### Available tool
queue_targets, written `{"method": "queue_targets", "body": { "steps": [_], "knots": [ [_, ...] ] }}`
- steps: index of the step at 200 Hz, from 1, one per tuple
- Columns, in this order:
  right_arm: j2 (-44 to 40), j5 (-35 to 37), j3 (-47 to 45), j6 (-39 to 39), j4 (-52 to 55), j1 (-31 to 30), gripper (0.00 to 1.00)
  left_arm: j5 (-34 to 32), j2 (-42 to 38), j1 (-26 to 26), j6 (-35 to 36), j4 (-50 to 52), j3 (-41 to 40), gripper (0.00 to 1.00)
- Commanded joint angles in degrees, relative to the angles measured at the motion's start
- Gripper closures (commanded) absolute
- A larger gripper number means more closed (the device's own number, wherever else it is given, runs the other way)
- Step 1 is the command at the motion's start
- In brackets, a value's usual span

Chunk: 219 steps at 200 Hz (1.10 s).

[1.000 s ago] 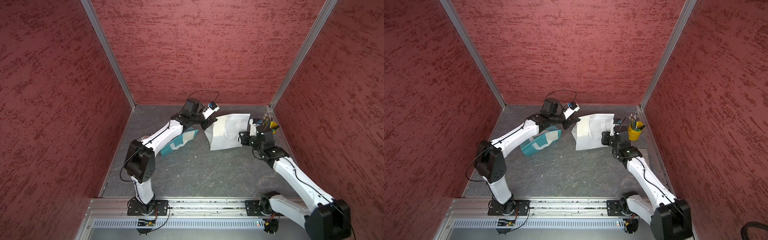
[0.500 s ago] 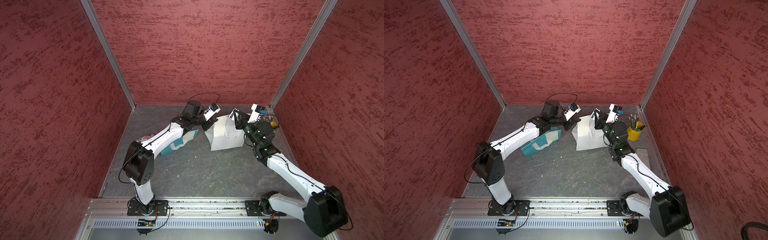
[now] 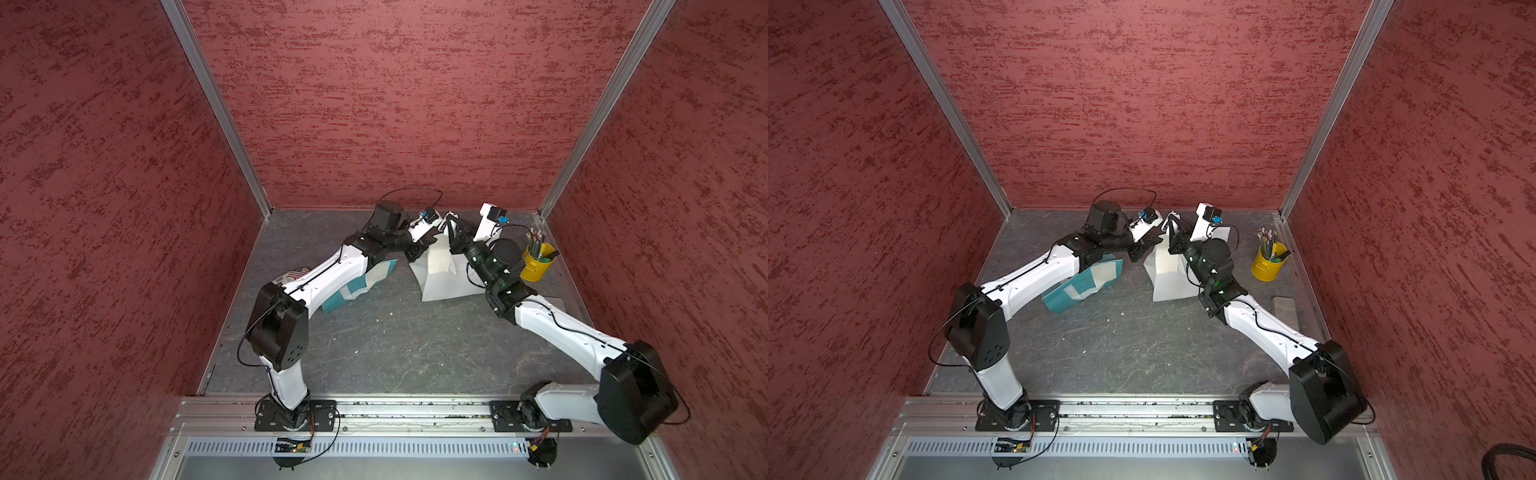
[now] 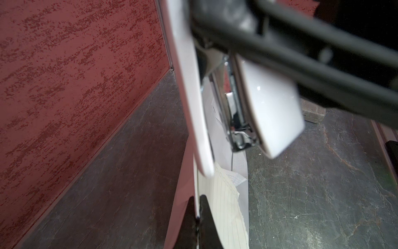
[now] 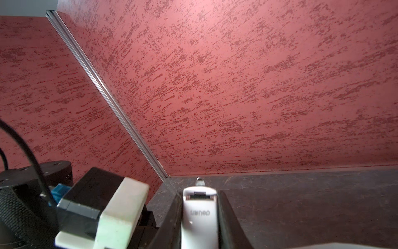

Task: Staple the receipts to the bags
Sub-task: Place the stapler in the takeout bag.

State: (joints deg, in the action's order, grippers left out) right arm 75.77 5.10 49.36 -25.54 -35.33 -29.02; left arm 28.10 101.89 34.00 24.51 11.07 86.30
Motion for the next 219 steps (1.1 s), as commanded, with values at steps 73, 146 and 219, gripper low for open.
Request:
{"method": "queue_targets", "body": {
  "steps": [73,146,219],
  "knots": [
    [2.8,9.2,5.6,5.9,6.8,-2.5,1.00,-0.1,-1.4,0.3,1.1,-0.5,0.1,1.00],
    [3.4,9.6,6.4,6.5,9.9,-2.6,1.00,0.0,-1.1,0.1,0.8,-1.2,0.1,1.00],
    [3.8,9.2,7.0,7.5,11.4,-2.6,1.00,0.2,-0.9,-0.1,0.8,-1.6,0.1,1.00]
  ]
}}
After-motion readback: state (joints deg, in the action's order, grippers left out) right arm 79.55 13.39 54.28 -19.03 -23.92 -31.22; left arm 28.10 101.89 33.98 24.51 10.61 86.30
